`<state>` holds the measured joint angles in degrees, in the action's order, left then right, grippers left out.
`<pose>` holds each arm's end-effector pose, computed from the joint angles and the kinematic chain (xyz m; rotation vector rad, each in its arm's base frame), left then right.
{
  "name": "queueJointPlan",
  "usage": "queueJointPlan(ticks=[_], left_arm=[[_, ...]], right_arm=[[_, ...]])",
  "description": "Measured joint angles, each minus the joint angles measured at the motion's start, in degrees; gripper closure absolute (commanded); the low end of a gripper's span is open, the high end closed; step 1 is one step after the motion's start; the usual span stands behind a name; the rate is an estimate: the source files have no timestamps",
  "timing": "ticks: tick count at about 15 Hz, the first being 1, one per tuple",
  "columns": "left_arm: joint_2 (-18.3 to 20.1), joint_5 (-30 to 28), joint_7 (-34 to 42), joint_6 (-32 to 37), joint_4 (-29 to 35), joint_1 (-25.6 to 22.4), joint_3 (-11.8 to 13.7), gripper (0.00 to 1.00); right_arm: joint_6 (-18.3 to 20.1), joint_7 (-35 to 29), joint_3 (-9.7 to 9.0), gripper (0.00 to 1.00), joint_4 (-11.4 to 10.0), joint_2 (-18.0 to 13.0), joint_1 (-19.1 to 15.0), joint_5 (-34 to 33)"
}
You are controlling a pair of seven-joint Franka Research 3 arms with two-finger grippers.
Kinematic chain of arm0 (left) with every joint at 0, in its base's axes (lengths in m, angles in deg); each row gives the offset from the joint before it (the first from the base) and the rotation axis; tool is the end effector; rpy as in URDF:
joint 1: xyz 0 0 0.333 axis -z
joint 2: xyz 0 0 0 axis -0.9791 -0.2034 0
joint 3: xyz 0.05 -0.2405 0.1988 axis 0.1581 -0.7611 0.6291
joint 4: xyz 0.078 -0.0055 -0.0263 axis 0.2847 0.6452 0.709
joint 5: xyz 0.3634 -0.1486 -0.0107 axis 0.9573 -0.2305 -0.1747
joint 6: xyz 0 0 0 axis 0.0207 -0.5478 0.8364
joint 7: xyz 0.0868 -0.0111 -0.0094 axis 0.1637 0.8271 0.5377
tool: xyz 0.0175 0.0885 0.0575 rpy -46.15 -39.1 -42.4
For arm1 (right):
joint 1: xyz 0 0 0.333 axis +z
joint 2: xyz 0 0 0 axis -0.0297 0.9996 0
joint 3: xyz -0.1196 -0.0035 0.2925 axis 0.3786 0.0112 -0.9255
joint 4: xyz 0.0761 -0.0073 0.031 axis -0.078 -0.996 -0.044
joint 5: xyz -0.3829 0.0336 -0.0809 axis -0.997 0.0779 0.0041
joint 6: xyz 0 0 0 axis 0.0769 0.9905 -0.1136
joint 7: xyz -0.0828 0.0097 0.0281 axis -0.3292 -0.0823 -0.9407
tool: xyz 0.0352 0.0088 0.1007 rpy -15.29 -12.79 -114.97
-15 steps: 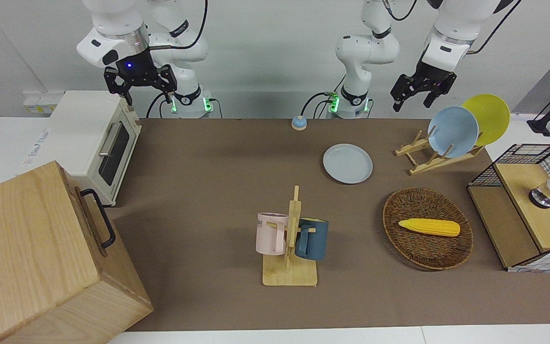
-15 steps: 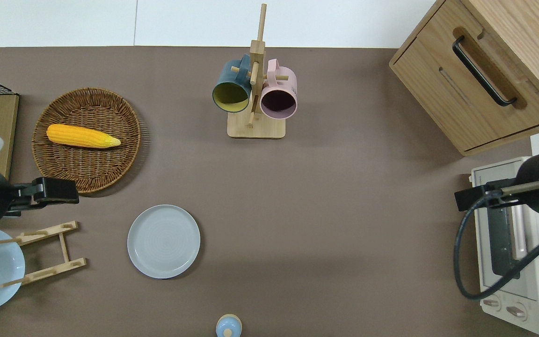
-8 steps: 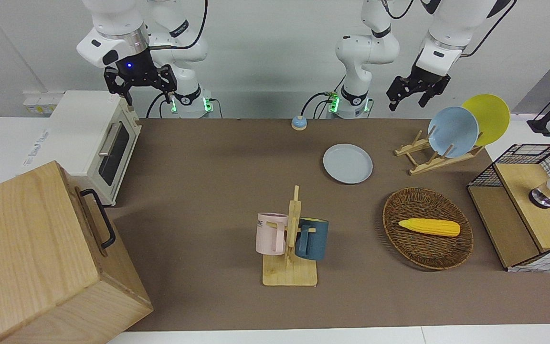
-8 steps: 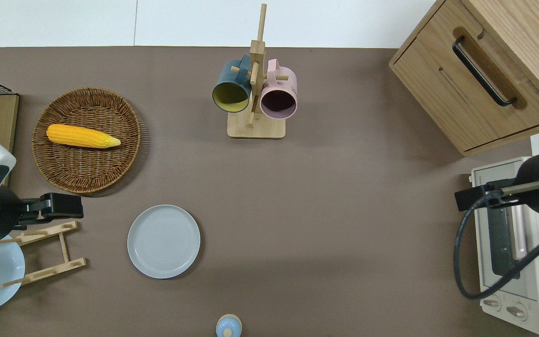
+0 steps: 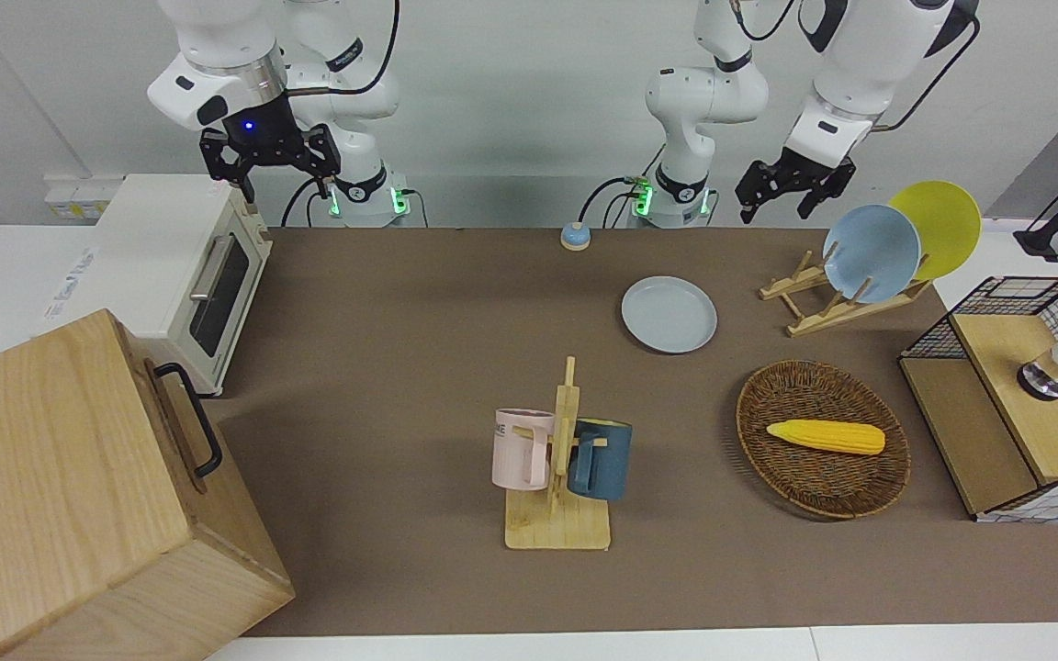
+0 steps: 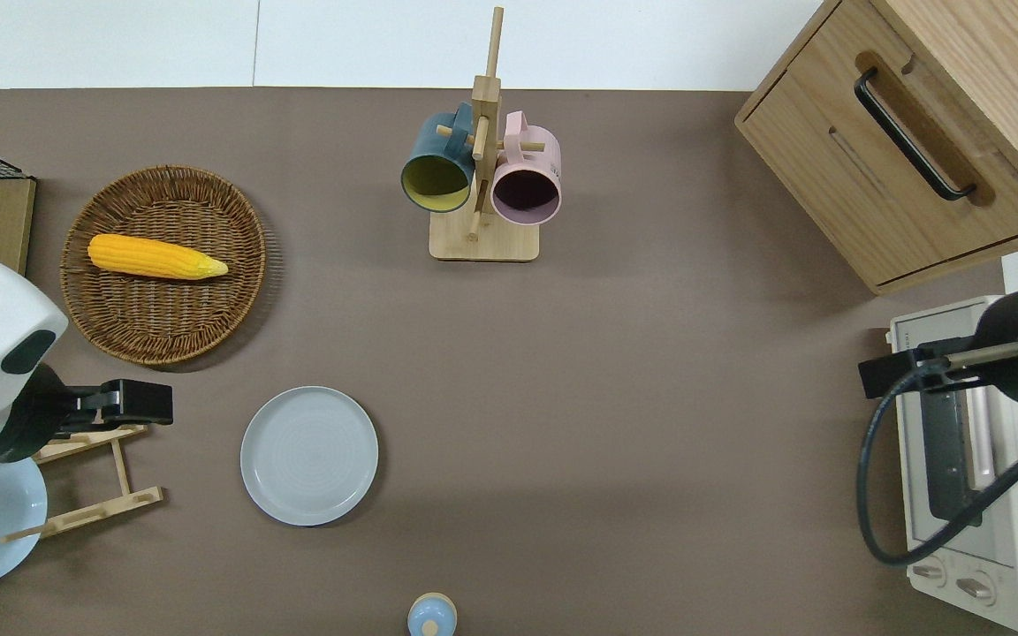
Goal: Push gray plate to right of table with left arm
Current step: 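Move the left gripper toward the gray plate's edge nearest the basket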
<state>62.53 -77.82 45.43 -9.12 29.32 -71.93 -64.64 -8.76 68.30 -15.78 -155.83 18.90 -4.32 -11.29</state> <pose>0.4868 -0.0469 0.5938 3.1060 0.1404 -0.1028 0.5151 0.0569 0.6561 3.0825 0.1517 -0.1204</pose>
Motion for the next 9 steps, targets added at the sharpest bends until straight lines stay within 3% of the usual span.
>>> queueJointPlan(ticks=[9], left_arm=[[-2.24, 0.02, 6.43, -19.04, 16.90, -1.61, 1.78, 0.00]], right_arm=[[0.00, 0.00, 0.00, 0.005, 0.00, 0.00, 0.00, 0.00]])
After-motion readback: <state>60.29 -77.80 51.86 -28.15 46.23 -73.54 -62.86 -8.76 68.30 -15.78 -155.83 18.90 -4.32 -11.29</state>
